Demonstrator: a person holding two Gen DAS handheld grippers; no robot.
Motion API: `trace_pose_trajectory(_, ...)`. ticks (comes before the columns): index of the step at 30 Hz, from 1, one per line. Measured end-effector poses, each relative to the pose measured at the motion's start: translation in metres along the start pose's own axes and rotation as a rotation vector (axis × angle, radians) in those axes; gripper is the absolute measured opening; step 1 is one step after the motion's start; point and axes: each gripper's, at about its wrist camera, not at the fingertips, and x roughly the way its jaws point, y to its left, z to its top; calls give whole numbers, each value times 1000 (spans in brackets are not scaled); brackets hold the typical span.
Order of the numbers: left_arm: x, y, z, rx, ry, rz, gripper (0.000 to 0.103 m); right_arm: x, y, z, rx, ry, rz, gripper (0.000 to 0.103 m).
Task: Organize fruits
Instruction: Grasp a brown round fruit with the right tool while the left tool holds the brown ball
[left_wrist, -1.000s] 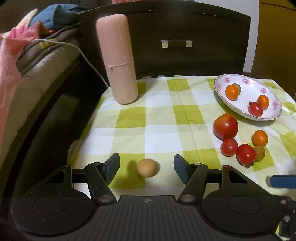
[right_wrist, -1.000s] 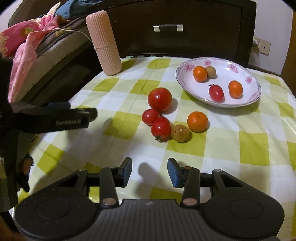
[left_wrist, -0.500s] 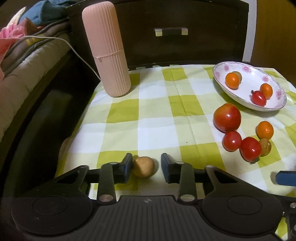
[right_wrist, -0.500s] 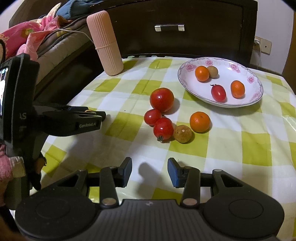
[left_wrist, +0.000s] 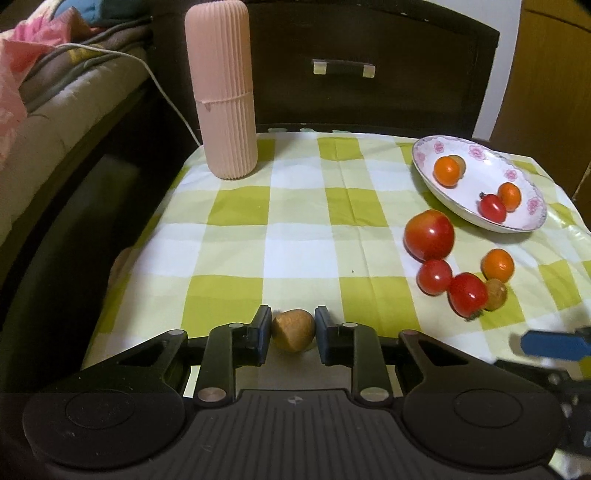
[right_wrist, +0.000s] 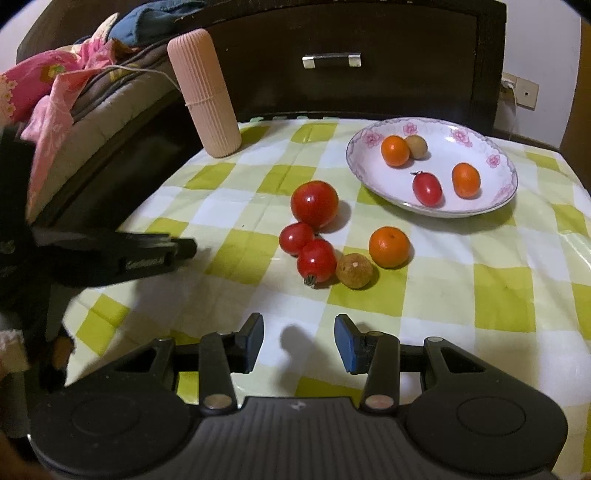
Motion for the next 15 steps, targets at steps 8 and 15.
trace_pose_trajectory(8, -30, -21, -15, 43, 50, -74, 32, -4, -14, 6, -15, -37, -48, 40)
trace_pose_trajectory(15, -32, -37, -17, 61, 53, -133, 33, 2, -17, 10, -73, -69, -89, 43)
